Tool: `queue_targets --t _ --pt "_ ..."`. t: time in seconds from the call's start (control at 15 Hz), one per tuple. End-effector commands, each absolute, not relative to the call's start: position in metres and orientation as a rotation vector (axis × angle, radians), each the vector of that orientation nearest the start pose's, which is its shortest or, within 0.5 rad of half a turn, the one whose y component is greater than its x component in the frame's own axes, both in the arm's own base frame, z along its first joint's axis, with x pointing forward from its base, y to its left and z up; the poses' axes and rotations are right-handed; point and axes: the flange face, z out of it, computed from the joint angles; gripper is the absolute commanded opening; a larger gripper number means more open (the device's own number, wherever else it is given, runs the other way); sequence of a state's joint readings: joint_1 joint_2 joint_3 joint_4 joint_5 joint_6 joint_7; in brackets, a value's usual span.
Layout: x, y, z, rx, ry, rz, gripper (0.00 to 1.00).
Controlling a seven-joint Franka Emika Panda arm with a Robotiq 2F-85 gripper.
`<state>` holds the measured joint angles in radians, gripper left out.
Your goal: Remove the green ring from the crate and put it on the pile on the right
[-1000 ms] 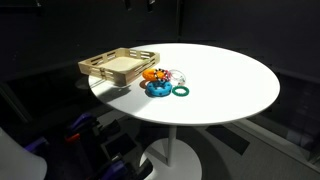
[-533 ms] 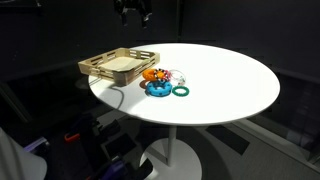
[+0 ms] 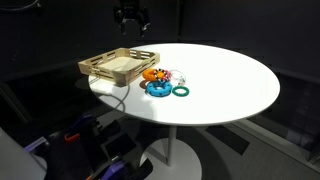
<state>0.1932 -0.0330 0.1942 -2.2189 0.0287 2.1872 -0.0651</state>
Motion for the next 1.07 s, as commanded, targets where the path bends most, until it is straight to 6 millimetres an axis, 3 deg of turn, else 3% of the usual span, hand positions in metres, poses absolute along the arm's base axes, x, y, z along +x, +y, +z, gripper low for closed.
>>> queue_targets --t 0.0,0.47,1.0 --pt "0.484 0.199 0.39 -3.05 -0.675 0.006 1.0" --pt "0.49 0.199 0.39 -3.056 -0.662 -0.001 1.0" --pt "0.526 0.218 0.393 -3.038 -0.669 -0.033 1.0"
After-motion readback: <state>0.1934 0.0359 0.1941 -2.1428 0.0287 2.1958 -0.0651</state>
